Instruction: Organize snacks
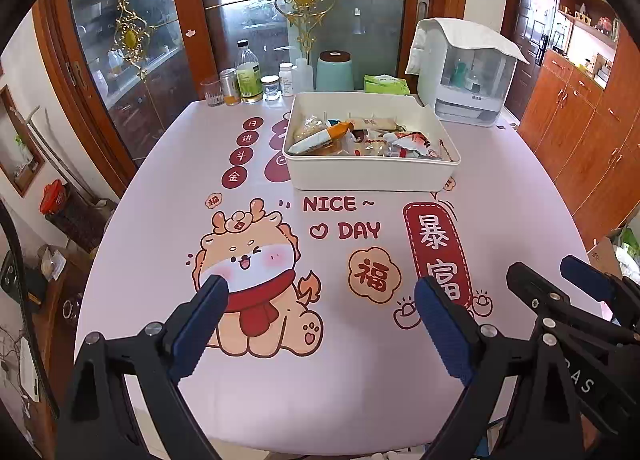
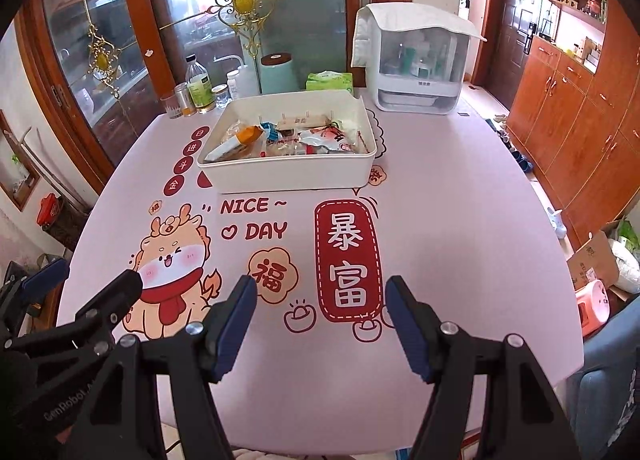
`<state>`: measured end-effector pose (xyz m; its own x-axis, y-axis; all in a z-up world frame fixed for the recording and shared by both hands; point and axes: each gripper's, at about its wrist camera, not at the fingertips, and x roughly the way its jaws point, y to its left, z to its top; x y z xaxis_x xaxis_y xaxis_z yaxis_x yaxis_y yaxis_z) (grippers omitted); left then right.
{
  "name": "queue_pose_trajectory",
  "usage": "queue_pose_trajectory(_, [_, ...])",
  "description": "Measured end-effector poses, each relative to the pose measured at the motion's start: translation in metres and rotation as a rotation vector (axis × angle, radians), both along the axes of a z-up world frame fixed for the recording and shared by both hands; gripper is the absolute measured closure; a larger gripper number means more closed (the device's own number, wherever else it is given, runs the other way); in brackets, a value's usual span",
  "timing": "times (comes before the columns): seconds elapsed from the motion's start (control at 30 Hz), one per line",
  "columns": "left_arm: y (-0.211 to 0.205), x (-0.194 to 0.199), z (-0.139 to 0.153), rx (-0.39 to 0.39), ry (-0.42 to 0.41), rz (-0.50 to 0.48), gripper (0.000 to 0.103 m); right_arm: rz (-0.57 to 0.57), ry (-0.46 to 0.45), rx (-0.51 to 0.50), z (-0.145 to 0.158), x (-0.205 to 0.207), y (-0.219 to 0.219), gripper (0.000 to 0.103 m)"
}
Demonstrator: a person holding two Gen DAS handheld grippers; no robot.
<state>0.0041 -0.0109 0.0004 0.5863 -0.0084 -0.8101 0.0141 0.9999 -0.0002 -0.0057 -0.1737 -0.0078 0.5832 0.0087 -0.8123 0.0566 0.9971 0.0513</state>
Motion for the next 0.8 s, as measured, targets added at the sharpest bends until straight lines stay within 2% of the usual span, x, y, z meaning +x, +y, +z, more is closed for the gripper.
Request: queue_pose_trajectory(0.8, [-0.0065, -0.002, -0.0072, -0.002, 0.019, 0.002, 0.009, 0.001, 0.008, -0.002, -0.0011, 0.0001, -0.0059, 0.036])
